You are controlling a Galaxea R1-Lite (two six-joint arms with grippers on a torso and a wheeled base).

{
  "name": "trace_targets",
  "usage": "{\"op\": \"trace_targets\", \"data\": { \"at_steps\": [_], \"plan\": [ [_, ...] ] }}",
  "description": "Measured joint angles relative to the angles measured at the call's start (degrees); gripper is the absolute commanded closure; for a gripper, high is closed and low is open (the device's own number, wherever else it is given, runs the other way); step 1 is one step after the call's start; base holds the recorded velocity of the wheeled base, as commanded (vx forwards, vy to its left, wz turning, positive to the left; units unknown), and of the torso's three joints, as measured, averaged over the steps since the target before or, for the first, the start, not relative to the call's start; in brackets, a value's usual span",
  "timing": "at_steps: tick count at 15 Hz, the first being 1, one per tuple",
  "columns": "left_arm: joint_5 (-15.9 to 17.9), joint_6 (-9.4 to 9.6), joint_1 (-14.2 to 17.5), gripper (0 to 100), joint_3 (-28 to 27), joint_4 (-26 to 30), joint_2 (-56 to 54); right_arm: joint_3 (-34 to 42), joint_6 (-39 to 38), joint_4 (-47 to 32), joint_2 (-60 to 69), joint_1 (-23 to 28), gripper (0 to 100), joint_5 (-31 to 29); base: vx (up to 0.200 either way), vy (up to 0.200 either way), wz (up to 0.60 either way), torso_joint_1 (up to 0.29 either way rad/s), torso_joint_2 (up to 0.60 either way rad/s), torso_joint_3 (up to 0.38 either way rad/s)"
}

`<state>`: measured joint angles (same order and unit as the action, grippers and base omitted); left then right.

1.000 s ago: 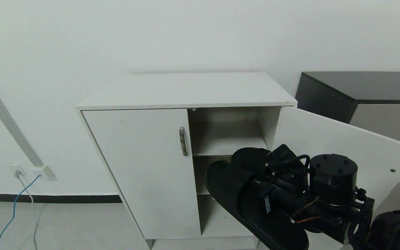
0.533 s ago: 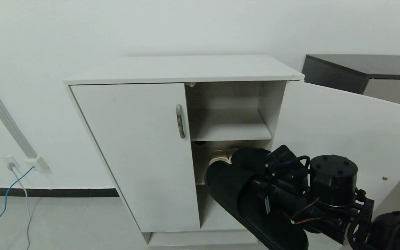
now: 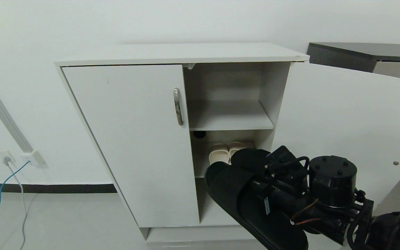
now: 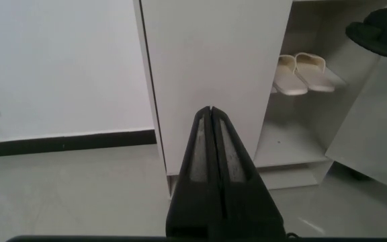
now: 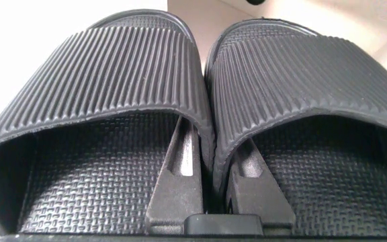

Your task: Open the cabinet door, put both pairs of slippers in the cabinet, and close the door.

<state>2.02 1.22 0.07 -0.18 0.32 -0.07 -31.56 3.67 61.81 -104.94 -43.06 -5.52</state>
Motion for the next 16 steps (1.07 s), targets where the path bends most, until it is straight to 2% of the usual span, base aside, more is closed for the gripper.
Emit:
{"op": "trace_targets", "data": {
  "at_steps": [10,14,16],
  "plan": [
    [0.00,0.00,-0.02,100,0.00,0.01,0.00,0.00,0.16,0.49,-0.82,-0.32,100,-0.60,0.000,0.000,0.00,0.000,0.00,0.000],
    [-0.02,0.01,0.02,100,0.02,0.09,0.00,-1.21,0.16,0.44,-2.62,-1.65,100,-1.37,0.000,0.000,0.00,-0.001,0.16,0.088],
    [0.00,-0.02,0.02,100,0.02,0.04,0.00,-3.58,-0.15,-0.55,-3.85,-3.19,100,-9.72,0.000,0.000,0.00,0.001,0.03,0.016]
  ]
}}
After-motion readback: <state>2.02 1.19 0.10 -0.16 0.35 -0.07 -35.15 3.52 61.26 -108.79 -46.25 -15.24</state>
